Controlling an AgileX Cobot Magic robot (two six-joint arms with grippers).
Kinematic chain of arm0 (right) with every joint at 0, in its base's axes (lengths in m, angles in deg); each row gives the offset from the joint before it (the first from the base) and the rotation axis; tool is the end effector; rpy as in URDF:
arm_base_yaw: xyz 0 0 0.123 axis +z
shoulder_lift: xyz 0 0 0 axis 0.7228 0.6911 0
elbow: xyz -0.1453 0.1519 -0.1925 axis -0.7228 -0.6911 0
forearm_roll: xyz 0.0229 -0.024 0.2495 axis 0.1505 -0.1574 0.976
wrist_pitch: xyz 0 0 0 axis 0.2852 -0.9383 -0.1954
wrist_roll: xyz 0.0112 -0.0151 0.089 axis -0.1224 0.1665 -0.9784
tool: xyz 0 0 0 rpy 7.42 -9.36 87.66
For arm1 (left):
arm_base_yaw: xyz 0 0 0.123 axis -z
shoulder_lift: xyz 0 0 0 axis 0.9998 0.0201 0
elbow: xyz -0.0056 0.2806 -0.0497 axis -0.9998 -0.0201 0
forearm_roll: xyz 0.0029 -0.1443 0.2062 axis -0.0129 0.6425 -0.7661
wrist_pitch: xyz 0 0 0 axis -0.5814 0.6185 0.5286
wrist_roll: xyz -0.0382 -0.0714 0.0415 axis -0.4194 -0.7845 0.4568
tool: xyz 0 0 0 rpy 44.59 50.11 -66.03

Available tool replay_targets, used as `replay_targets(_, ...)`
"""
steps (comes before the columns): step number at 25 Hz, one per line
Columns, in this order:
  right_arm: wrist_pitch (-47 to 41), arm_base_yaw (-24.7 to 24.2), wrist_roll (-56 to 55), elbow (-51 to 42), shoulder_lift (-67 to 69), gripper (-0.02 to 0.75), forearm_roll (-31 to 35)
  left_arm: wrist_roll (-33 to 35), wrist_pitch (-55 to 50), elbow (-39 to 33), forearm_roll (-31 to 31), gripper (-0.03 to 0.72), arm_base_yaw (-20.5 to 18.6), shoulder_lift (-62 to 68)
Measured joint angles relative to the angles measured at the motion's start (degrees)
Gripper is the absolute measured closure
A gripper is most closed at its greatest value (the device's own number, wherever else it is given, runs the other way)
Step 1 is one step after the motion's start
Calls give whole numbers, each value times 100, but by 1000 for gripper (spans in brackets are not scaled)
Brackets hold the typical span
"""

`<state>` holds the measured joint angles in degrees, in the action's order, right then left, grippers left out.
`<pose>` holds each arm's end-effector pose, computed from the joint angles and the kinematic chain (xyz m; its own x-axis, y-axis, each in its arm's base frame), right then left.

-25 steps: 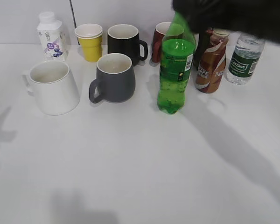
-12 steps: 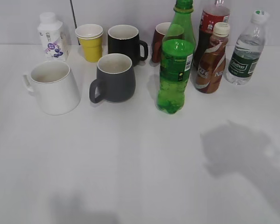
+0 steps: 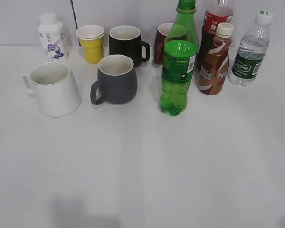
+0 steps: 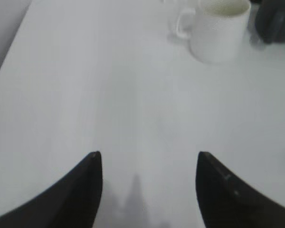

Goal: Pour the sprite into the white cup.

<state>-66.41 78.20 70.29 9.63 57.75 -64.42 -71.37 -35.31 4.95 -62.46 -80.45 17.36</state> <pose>0.0065 0.0029 0.2872 -0.4955 -0.3004 -0.8150 -0.5178 0.8555 -0.0005 -0.0171 0.0131 0.2851 -0.4882 0.0414 -0.8717 0.0318 0.9991 0.0297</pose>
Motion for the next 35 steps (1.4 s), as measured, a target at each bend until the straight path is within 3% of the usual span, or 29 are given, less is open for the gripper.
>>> replay_targets(4, 395, 2, -7, -265, -714, 149, -241, 19, 514, -228, -1, 212, 0, 0)
replay_targets(14, 500, -65, -13, -320, -776, 161, -371, 36, 609, -240, 6, 239, 0, 0)
replay_targets(16, 508, -342, -19, -320, -781, 161, -363, 36, 611, -240, 6, 253, -36, 0)
replay_targets(24, 508, -2455, -19, -327, -794, 162, -368, 36, 616, -242, 6, 293, -633, 0)
replay_targets(35, 508, -2634, -19, -327, -798, 162, -368, 36, 616, -242, 6, 365, -628, 0)
